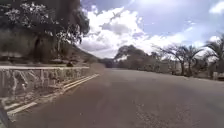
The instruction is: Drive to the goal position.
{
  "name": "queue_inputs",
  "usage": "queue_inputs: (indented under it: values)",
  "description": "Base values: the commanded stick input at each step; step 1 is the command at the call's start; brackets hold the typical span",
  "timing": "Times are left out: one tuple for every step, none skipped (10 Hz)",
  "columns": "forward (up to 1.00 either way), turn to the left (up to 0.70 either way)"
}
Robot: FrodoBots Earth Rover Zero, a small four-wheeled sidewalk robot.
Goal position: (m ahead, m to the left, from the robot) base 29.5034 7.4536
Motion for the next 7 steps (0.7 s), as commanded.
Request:
queue_inputs:
  values:
    - [0.7,0.0]
    - [0.7,0.0]
    - [0.7,0.0]
    - [0.7,0.0]
    - [0.7,0.0]
    - [0.7,0.0]
    - [0.7,0.0]
